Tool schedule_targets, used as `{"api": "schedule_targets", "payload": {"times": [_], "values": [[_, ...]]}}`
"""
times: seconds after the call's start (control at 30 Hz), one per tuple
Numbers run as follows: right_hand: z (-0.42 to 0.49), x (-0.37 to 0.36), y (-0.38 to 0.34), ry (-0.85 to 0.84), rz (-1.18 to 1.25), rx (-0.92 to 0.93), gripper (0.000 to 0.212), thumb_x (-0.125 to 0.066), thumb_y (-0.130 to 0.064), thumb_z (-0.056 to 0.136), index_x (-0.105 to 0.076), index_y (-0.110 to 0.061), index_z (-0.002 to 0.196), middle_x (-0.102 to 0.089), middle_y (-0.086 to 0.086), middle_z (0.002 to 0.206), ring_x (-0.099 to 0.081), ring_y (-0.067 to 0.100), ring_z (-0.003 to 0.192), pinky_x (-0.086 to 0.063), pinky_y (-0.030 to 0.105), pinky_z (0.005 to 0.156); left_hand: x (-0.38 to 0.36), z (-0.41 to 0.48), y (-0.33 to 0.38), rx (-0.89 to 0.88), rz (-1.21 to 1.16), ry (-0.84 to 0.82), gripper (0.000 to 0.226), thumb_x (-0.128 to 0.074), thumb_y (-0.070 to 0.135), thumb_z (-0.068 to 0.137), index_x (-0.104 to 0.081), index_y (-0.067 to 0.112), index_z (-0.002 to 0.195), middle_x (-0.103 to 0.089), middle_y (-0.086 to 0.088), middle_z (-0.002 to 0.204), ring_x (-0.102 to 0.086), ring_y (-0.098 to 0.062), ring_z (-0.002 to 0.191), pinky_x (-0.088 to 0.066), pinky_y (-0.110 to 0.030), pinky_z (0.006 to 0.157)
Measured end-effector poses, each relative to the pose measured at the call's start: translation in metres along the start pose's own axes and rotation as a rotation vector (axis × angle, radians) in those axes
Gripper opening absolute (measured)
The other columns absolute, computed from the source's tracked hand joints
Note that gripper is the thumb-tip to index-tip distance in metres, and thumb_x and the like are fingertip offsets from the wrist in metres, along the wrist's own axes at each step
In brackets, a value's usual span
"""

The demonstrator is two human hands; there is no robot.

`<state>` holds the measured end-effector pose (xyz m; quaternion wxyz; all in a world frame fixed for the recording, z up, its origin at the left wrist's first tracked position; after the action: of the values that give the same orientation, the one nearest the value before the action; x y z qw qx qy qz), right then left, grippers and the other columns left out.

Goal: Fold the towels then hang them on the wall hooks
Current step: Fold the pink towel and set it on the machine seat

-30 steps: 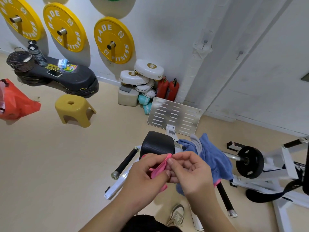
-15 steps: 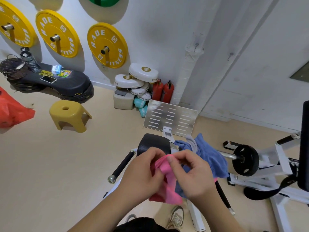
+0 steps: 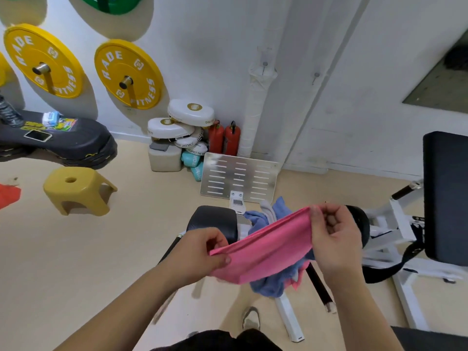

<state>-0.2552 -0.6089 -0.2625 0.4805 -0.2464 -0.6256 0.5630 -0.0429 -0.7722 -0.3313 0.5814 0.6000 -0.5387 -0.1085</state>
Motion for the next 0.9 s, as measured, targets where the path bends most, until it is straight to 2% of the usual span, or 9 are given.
{"api": "schedule_targets", "payload": {"times": [0.13,0.2,0.27,0.37,0.5,0.63,0.77,0.83,0.9], "values": [[0.032,0.031,0.032,0.065,-0.050,-0.009,0.020,-0.061,-0.022,0.102,-0.062,-0.038,0.090,-0.068,-0.010,0.085,-0.063,0.014,0.084,-0.050,0.032,0.080,-0.011,0.034,0.030,0.019,0.094,-0.022,0.021,-0.082,0.029,0.078,-0.063,0.022,0.070,-0.063,0.009,0.067,-0.058,-0.007,0.060,-0.050,-0.024,0.051],[0.049,0.047,0.045,0.107,-0.040,-0.015,0.013,-0.060,-0.021,0.102,-0.063,-0.032,0.097,-0.070,-0.007,0.088,-0.066,0.016,0.087,-0.053,0.039,0.083,-0.012,0.054,0.056,-0.062,0.294,0.043,0.026,-0.080,0.044,0.079,-0.064,0.024,0.073,-0.065,0.007,0.070,-0.060,-0.010,0.065,-0.054,-0.034,0.057],[0.068,0.059,0.056,0.136,-0.040,-0.024,0.005,-0.058,-0.022,0.103,-0.063,-0.022,0.102,-0.070,-0.003,0.088,-0.067,0.015,0.087,-0.055,0.044,0.083,-0.013,0.072,0.078,-0.099,0.459,0.066,0.036,-0.076,0.058,0.078,-0.064,0.025,0.074,-0.065,0.006,0.070,-0.060,-0.010,0.070,-0.051,-0.034,0.065],[0.098,0.068,0.069,0.119,-0.042,-0.043,0.009,-0.056,-0.022,0.104,-0.061,-0.014,0.104,-0.067,-0.007,0.086,-0.062,-0.008,0.077,-0.050,0.032,0.079,-0.022,0.096,0.088,-0.048,0.545,0.001,0.053,-0.073,0.070,0.073,-0.059,0.019,0.072,-0.059,0.004,0.068,-0.057,-0.015,0.069,-0.046,-0.034,0.062],[0.132,0.079,0.085,0.106,-0.095,-0.037,0.011,-0.057,-0.021,0.104,-0.060,-0.011,0.101,-0.064,-0.007,0.081,-0.058,-0.015,0.073,-0.040,0.008,0.068,-0.028,0.121,0.095,-0.006,0.411,0.039,0.055,-0.083,0.062,0.068,-0.058,0.013,0.069,-0.052,0.004,0.064,-0.047,-0.012,0.060,-0.035,-0.029,0.057],[0.158,0.087,0.094,0.090,-0.113,-0.056,0.014,-0.053,-0.028,0.106,-0.056,-0.015,0.104,-0.064,0.001,0.080,-0.059,-0.002,0.075,-0.043,0.020,0.067,-0.028,0.134,0.122,-0.044,0.208,0.128,0.041,-0.092,0.044,0.067,-0.063,0.017,0.075,-0.057,0.003,0.064,-0.047,-0.004,0.058,-0.038,-0.024,0.056],[0.182,0.103,0.094,0.112,-0.085,-0.074,0.015,-0.050,-0.029,0.107,-0.055,-0.015,0.107,-0.061,-0.001,0.081,-0.056,0.000,0.074,-0.041,0.021,0.064,-0.027,0.138,0.139,-0.054,-0.060,-0.012,0.007,-0.079,0.024,0.088,-0.076,0.018,0.089,-0.072,-0.005,0.082,-0.062,-0.006,0.074,-0.049,-0.028,0.074],[0.193,0.112,0.092,0.123,-0.096,-0.052,0.014,-0.051,-0.029,0.107,-0.054,-0.016,0.107,-0.060,-0.004,0.081,-0.056,-0.002,0.073,-0.041,0.019,0.065,-0.026,0.140,0.144,-0.063,-0.020,-0.036,0.006,-0.080,0.019,0.086,-0.078,0.021,0.091,-0.075,0.000,0.086,-0.067,-0.007,0.079,-0.051,-0.026,0.077],[0.200,0.117,0.090,0.125,-0.089,-0.035,0.013,-0.051,-0.030,0.107,-0.054,-0.017,0.108,-0.060,-0.006,0.083,-0.056,0.000,0.076,-0.042,0.022,0.067,-0.028,0.144,0.151,-0.098,0.113,0.054,0.016,-0.084,0.015,0.079,-0.078,0.027,0.087,-0.076,0.012,0.085,-0.068,-0.001,0.078,-0.050,-0.015,0.072]]}}
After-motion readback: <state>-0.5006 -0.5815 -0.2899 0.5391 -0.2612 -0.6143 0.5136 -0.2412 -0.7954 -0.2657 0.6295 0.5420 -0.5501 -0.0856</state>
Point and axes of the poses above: each hand's wrist, its own z-axis towards the middle knuckle, its own x-axis out of the back of the hand, y = z × x, the point moved 4 cm from there along z, towards the middle knuckle
